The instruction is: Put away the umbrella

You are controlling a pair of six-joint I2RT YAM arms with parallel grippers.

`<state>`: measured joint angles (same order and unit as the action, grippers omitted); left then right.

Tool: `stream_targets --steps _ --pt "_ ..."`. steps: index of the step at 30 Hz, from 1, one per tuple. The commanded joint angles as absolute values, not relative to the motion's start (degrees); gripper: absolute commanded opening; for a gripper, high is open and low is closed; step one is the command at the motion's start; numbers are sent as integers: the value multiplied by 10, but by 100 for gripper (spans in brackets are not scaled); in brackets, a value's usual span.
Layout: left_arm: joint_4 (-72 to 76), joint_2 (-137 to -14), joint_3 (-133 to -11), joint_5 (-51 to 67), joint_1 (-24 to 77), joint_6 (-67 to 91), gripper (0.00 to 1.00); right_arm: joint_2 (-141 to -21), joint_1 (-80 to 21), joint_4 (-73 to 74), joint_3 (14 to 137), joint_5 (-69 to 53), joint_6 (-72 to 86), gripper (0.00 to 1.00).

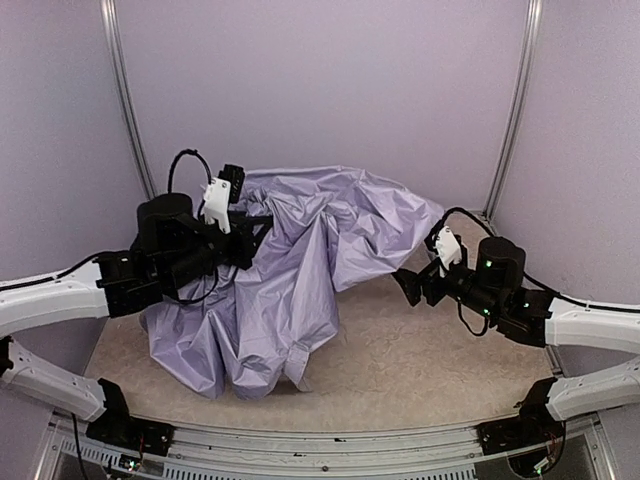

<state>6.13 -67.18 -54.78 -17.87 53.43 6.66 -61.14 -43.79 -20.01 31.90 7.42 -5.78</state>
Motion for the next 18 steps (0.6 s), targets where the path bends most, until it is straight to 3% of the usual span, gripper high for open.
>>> stream_targets --steps 1,8,18 --pt "232 -775 -389 -106 510 128 5 -566 -429 -150 300 174 -17 100" --pt "347 -935 -345 -107 543 148 0 -515 -428 -116 302 162 -24 100" --pt "248 -858 -428 -101 544 102 0 -465 -428 -49 367 47 -73 100"
